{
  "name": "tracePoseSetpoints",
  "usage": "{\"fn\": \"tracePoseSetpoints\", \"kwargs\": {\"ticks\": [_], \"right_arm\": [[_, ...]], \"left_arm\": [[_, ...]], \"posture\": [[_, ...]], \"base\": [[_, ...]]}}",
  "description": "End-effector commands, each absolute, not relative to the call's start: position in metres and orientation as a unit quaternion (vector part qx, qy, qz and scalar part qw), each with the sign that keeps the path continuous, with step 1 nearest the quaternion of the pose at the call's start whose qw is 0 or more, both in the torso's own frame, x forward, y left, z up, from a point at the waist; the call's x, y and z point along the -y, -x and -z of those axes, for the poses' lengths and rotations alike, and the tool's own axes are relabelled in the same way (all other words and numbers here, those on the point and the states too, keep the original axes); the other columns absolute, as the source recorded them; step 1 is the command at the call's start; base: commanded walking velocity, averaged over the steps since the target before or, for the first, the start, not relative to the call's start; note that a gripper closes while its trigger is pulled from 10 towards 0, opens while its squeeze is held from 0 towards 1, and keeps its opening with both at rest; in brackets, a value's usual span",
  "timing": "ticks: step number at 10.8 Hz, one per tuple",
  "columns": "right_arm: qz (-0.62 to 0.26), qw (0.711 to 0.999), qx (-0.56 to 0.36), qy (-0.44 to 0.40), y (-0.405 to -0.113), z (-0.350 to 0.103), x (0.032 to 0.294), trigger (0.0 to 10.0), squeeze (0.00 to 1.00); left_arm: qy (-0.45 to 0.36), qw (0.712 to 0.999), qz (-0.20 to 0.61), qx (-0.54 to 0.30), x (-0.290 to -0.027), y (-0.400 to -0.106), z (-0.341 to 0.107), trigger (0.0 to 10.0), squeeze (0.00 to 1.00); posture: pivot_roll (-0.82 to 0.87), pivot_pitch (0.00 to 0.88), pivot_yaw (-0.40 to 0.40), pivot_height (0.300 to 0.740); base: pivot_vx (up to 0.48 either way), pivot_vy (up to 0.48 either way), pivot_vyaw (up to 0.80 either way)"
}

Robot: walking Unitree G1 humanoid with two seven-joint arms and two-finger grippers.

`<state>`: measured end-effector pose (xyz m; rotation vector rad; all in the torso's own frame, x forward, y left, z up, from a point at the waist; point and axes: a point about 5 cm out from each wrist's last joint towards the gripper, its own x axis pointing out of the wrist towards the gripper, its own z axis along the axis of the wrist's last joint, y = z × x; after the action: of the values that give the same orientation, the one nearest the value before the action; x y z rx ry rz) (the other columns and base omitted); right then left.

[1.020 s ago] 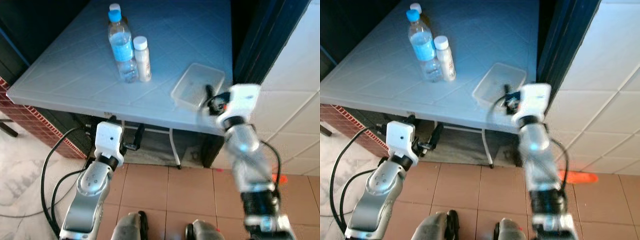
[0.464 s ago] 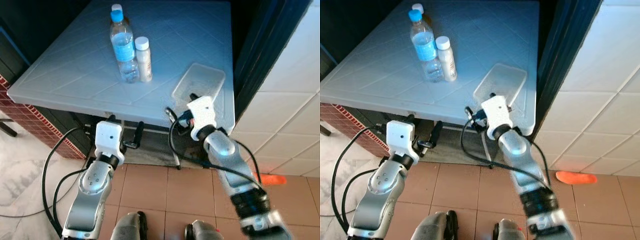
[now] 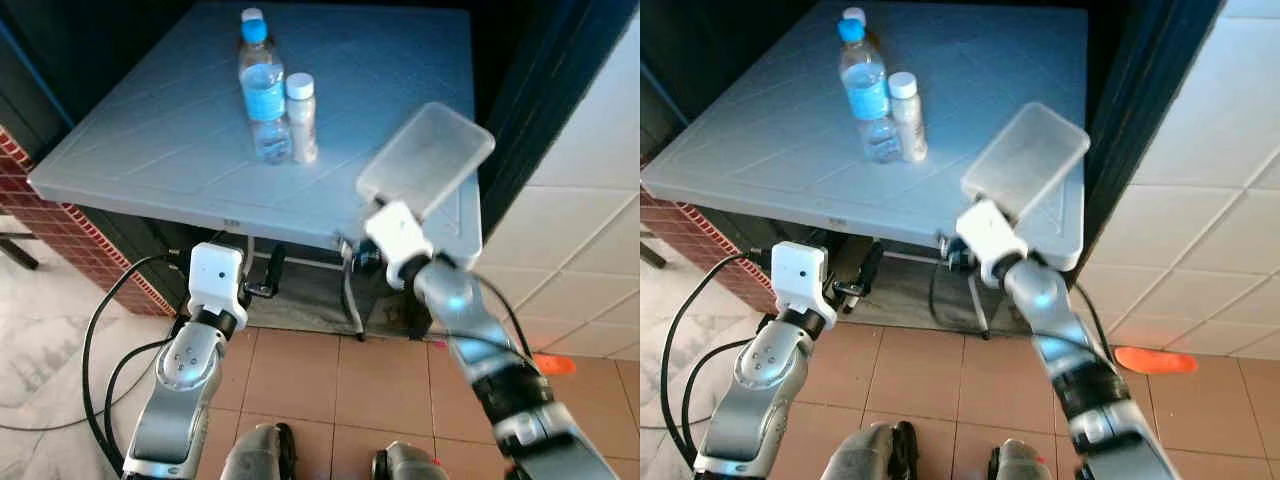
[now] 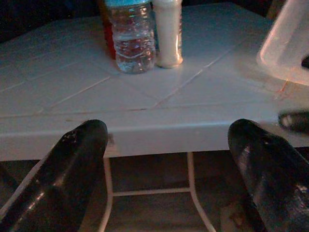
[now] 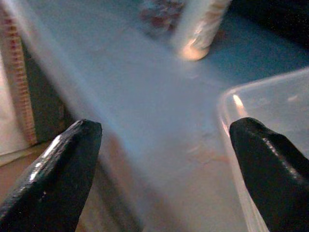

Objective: Restocking fridge

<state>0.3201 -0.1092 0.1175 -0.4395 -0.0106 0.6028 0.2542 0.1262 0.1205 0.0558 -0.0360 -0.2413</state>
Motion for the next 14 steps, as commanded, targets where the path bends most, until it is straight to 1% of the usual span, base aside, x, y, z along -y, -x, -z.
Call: {"fn": "tracePoseSetpoints", "kwargs": {"ticks": [1,3,4,6,9,10,11,12,13,14], "right_arm": [[-0.305,0.926,0.009,0.223,-0.316,-0.117,0.108,10.0,0.63],[-0.3,0.928,0.008,0.222,-0.307,-0.113,0.119,10.0,0.59],[-0.278,0.933,0.019,0.227,-0.307,-0.118,0.128,10.0,0.55],[-0.225,0.945,0.06,0.227,-0.314,-0.14,0.151,10.0,0.54],[-0.195,0.946,0.106,0.235,-0.317,-0.163,0.165,10.0,0.53],[-0.182,0.953,0.12,0.209,-0.317,-0.169,0.167,10.0,0.53],[-0.139,0.975,0.134,0.111,-0.316,-0.177,0.165,10.0,0.52],[-0.095,0.985,0.126,-0.075,-0.311,-0.175,0.153,10.0,0.27],[-0.103,0.984,0.116,-0.092,-0.305,-0.169,0.142,10.0,0.0],[-0.113,0.981,0.113,-0.11,-0.293,-0.162,0.13,10.0,0.0]], "left_arm": [[-0.036,0.993,0.116,0.01,-0.129,-0.252,-0.117,10.0,0.0],[-0.036,0.992,0.117,0.01,-0.129,-0.252,-0.118,10.0,0.0],[-0.036,0.992,0.118,0.011,-0.129,-0.253,-0.118,10.0,0.0],[-0.037,0.992,0.118,0.012,-0.13,-0.254,-0.119,10.0,0.0],[-0.036,0.992,0.12,0.012,-0.129,-0.255,-0.119,10.0,0.0],[-0.036,0.992,0.121,0.013,-0.129,-0.256,-0.119,10.0,0.0],[-0.036,0.992,0.122,0.013,-0.129,-0.256,-0.119,10.0,0.0],[-0.035,0.992,0.123,0.014,-0.128,-0.258,-0.119,10.0,0.0],[-0.034,0.992,0.123,0.014,-0.128,-0.259,-0.12,10.0,0.0],[-0.033,0.992,0.123,0.015,-0.128,-0.26,-0.12,10.0,0.0]], "posture": [[-0.02,0.121,0.069,0.74],[-0.03,0.125,0.076,0.74],[-0.03,0.123,0.077,0.74],[-0.03,0.123,0.079,0.74],[-0.03,0.119,0.083,0.74],[-0.04,0.117,0.084,0.74],[-0.04,0.117,0.084,0.74],[-0.05,0.111,0.084,0.74],[-0.05,0.111,0.084,0.74],[-0.04,0.104,0.083,0.74]], "base": [[0.0,0.0,0.0],[0.0,0.0,0.0],[0.0,0.0,0.0],[0.0,0.0,0.0],[0.0,0.0,0.0],[0.0,0.0,0.0],[0.0,0.0,0.0],[0.0,0.0,0.0],[0.0,0.0,0.0],[0.0,0.0,0.0]]}}
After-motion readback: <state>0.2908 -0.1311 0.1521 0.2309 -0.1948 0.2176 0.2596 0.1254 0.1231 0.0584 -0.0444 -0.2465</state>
